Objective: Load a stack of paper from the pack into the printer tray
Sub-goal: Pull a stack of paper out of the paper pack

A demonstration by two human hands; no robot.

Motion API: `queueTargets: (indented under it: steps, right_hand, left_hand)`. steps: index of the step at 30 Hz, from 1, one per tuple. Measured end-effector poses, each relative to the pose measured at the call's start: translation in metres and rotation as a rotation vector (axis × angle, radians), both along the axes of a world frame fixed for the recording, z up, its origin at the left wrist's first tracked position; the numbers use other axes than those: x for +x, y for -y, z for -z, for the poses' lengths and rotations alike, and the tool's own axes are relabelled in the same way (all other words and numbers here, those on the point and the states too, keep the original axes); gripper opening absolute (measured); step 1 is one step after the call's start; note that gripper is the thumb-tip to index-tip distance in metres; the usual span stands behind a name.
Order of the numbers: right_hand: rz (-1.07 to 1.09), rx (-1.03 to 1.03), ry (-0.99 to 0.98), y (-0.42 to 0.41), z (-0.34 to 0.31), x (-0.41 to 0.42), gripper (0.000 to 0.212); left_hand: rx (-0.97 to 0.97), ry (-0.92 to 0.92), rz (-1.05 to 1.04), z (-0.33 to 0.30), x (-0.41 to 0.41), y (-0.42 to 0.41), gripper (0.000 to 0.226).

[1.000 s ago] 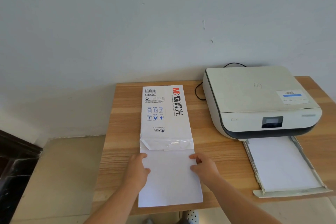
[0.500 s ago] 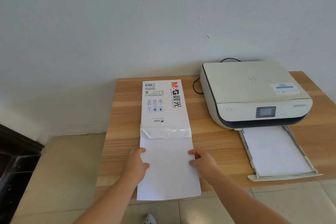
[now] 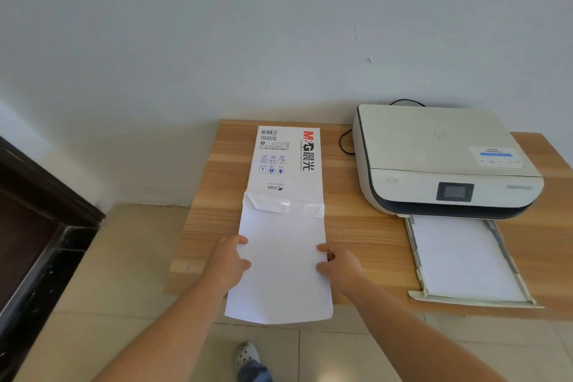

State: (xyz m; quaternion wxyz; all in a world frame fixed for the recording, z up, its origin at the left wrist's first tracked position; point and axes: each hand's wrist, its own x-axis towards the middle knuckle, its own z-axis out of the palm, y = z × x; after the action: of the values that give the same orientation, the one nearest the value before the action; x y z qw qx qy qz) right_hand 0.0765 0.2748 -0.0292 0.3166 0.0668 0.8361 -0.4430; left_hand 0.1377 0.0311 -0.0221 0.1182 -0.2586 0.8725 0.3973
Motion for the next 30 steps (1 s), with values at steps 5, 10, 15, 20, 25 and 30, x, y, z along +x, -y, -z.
queueTargets:
  steps: [5,10,15,20,25,30]
  right_hand:
    - [-0.020,-0.016,0.017,-0.004,-0.010,0.016,0.049]
    - [-0.010,-0.032,0.038,-0.003,-0.024,0.031,0.047]
    - [-0.032,-0.012,0.020,0.005,-0.037,0.049,0.044]
    - [-0.038,-0.016,-0.025,0.012,-0.052,0.064,0.044]
    - [-0.026,-0.024,-0.076,0.006,-0.070,0.075,0.041]
    - [-0.001,-0.036,-0.164,-0.006,-0.088,0.078,0.041]
  left_hand:
    - [0.007,0.001,0.007,-0.008,0.017,-0.004,0.048]
    - [0.030,0.004,0.023,-0.018,0.030,-0.001,0.048]
    - [0.076,0.017,0.048,-0.029,0.045,0.006,0.050]
    - [0.102,-0.016,0.052,-0.043,0.057,0.016,0.049]
    - [0.091,-0.088,0.079,-0.059,0.069,0.021,0.048]
    - [0.109,-0.172,0.089,-0.075,0.075,0.015,0.045]
